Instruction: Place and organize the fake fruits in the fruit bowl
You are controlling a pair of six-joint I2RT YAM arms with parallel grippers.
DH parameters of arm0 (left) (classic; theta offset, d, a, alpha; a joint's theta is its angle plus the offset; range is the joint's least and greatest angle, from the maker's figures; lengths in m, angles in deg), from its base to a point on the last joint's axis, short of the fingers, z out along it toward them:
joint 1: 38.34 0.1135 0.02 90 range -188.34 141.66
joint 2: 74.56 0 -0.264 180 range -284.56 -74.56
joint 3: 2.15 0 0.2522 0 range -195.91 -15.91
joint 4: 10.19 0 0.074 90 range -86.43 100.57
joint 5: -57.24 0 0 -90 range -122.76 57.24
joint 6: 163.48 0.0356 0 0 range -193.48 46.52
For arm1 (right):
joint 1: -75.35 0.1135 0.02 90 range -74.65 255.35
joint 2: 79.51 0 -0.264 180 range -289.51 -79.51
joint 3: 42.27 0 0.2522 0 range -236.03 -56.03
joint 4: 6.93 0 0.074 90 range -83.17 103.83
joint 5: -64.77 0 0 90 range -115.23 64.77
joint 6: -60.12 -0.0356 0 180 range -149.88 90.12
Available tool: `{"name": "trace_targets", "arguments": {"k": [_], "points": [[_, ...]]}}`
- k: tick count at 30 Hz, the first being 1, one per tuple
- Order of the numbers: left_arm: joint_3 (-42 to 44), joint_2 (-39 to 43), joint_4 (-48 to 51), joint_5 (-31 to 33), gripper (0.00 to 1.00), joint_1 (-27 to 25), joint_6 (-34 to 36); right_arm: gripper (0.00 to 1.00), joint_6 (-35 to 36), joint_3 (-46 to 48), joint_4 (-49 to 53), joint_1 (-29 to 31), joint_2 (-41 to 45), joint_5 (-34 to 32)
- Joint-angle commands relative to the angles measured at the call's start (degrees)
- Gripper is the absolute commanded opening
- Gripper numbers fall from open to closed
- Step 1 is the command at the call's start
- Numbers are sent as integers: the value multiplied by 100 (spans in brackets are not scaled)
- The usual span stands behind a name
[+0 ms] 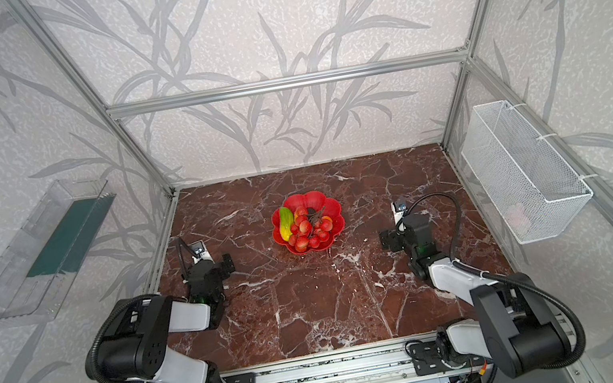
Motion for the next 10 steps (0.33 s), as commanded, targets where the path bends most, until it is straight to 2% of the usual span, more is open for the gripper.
{"name": "trace_targets", "arguments": {"k": [1,3,6,8,10], "points": [[-215,-17,-141,113,99,-10,87,99,379,208,-2413,-141,-611,-317],[-296,64,183,75,99,-11,83,99,382,269,-2889,-181,-1010,-213],[-263,-130,-268,109,99,16,153,99,442,327,-3554,-181,-1561,-145],[-389,61,369,-12,99,144,-107,99,382,330,-3234,-181,-1387,-152],[-355,-31,136,-74,99,190,-85,99,473,335,-3500,-181,-1515,-23]]}}
